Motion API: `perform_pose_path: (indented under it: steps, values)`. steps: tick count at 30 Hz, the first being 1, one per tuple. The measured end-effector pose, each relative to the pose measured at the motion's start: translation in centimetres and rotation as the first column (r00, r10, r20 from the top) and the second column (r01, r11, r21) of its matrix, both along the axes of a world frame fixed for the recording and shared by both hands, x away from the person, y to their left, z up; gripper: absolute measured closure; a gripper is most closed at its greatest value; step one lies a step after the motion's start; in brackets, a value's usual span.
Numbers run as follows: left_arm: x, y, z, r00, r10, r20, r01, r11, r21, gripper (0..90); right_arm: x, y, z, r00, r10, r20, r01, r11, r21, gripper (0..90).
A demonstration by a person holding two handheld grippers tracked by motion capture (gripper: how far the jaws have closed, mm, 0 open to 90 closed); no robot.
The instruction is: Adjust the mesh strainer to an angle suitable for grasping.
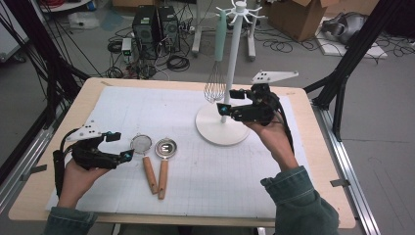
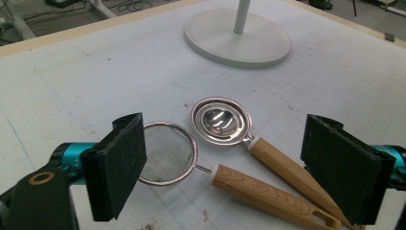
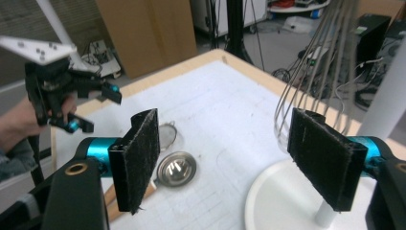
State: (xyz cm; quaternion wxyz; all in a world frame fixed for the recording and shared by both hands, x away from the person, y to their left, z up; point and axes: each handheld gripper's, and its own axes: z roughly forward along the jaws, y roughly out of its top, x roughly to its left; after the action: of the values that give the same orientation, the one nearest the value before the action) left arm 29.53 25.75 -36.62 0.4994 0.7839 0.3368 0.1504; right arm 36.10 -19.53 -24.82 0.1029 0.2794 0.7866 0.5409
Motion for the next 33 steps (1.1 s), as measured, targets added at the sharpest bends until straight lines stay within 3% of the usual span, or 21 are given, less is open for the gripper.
perform_pose_path:
  steps: [20,33]
  values:
    - [0.2,-0.4,-1.1,0.9994,-0.027,-0.021,0.027,0.9995,0.014,27.8,-2.9,2.5,-5.7,0.9973,0.055,-0.049,-0.057,0.9971,-0.049,23.8]
    - [0.6,-0.4,-2.1,0.9987,-0.038,-0.035,0.039,0.9989,0.026,38.3,-3.8,3.7,-8.1,0.9961,0.064,-0.06,-0.068,0.9953,-0.07,24.1]
